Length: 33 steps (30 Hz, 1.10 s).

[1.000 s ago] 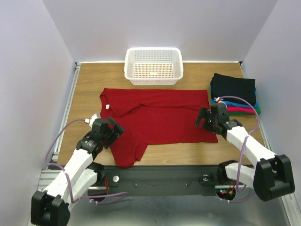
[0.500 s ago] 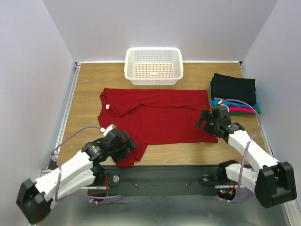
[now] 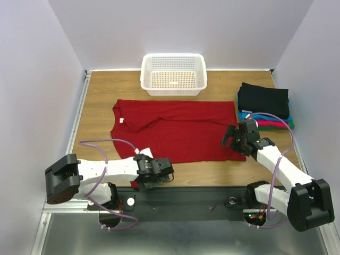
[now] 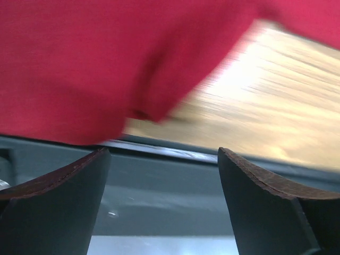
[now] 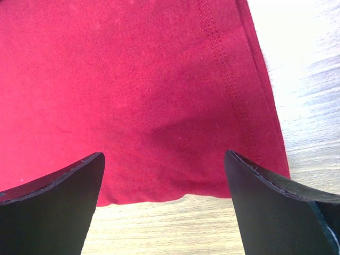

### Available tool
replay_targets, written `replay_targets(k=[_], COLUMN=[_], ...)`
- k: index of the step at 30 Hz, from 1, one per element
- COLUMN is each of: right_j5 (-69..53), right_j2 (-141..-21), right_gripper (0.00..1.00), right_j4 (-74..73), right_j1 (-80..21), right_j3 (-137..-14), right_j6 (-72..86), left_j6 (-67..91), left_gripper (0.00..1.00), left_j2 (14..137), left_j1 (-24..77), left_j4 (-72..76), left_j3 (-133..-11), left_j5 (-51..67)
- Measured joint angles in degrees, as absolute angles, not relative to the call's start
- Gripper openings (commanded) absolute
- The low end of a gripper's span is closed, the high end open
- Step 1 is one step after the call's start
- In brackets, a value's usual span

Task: Fold and stack the t-shirts
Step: Fold the tshirt

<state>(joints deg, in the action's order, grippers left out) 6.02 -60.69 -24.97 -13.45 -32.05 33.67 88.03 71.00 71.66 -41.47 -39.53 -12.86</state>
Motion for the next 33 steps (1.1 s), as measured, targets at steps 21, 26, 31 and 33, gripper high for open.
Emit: replay_targets(k=[21,26,31,33], right_j5=[7.42,10.15,12.88,13.58], right_j2=[-61.49,-60.90,-60.69,-60.71], right_gripper=[1.00,1.00,1.00,1.00], right_j4=[-25.12,-25.32,-25.89,-25.93], right_j1=[-13.45,-13.45,-13.45,-13.45], right_j3=[-31.92,-30.50,-29.08,-29.08], right_j6=[33.74,35.92,38.74,39.35], left_j6=[90.83,89.84,88.51,88.14], left_gripper=[0.05,0.00,0.00,0.00], left_j2=[64.71,64.77,65.04,64.95], left_j1=[63.51,63.24,63.24,63.24], left_j4=[-41.50,-38.54,-36.75,-36.49], left_j3=[-30.50,-30.44,-30.44,-30.44], left_j5=[-10.76,-11.73,-13.04,-13.78])
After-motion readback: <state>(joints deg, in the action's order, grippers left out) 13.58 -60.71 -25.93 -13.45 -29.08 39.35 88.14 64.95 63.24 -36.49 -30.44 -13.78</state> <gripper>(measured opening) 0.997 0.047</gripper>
